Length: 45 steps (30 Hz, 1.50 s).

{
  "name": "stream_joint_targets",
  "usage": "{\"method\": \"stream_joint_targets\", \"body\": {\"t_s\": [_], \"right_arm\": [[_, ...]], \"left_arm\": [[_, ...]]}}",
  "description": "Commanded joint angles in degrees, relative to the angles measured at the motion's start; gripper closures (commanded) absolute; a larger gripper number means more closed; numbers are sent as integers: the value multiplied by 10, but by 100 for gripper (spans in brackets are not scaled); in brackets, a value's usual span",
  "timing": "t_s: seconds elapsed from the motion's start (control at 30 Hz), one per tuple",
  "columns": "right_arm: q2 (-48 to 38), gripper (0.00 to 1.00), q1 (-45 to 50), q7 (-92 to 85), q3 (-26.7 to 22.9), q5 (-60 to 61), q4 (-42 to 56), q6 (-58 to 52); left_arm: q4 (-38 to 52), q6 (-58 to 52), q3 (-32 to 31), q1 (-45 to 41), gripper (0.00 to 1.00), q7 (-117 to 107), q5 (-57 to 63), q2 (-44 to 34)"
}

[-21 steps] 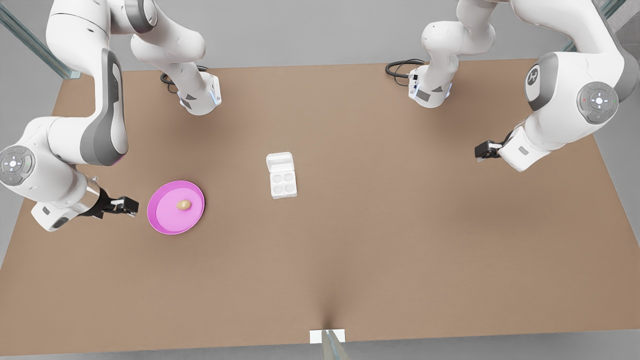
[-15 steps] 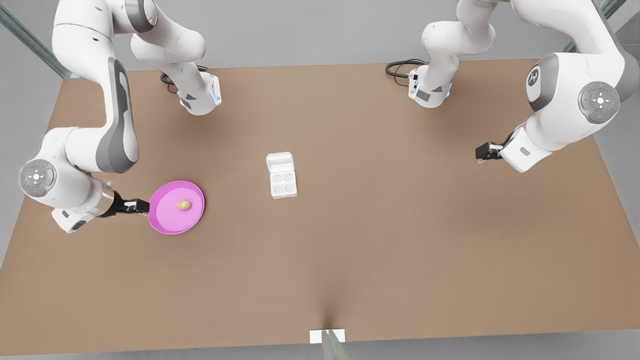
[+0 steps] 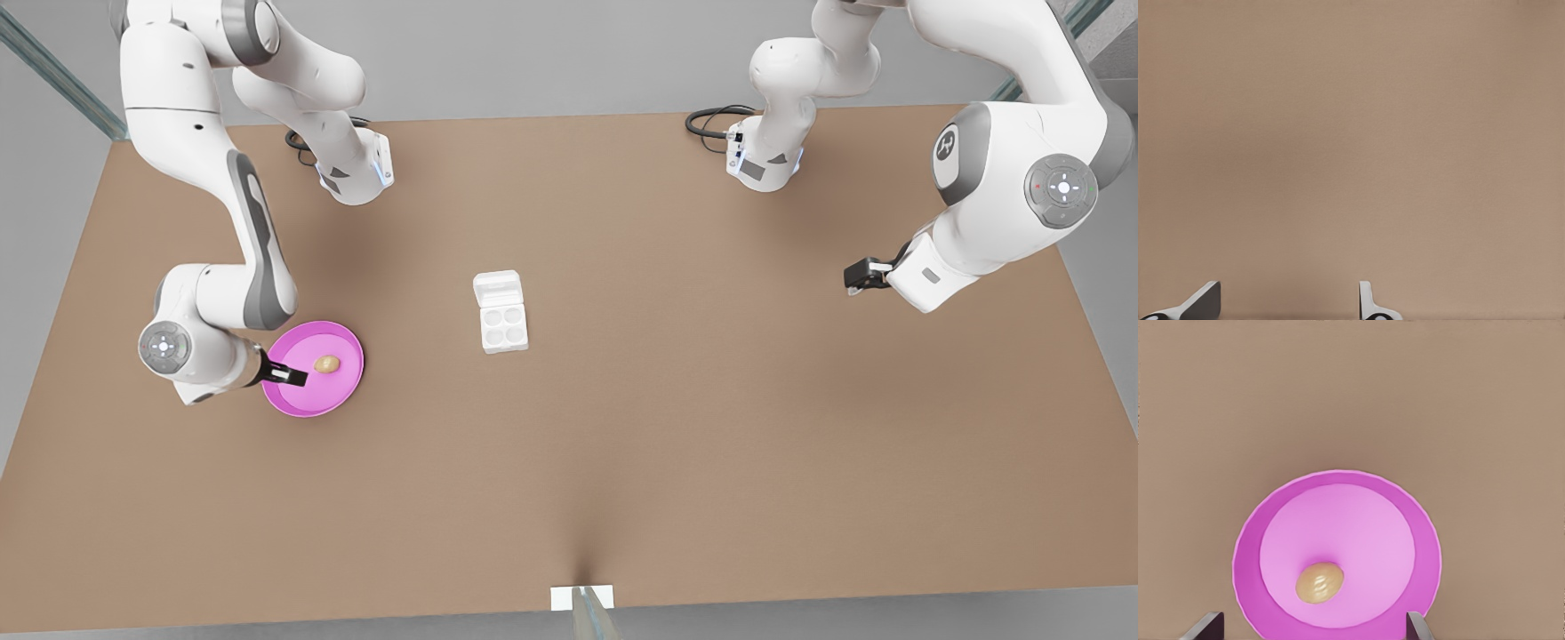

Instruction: Pack egg into the box and close the box lid

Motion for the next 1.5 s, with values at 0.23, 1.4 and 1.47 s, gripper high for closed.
{"method": "stream_joint_targets", "body": {"t_s": [0.23,1.4,1.47], "right_arm": [[22,0,4,-1341,1,-1,-26,105],[48,0,-32,-1456,35,23,-188,289],[48,0,-32,-1455,36,25,-188,289]], "left_arm": [[0,0,0,-1,0,-1,0,2],[0,4,0,-2,0,-2,0,11],[0,4,0,-1,0,-2,0,12]]}}
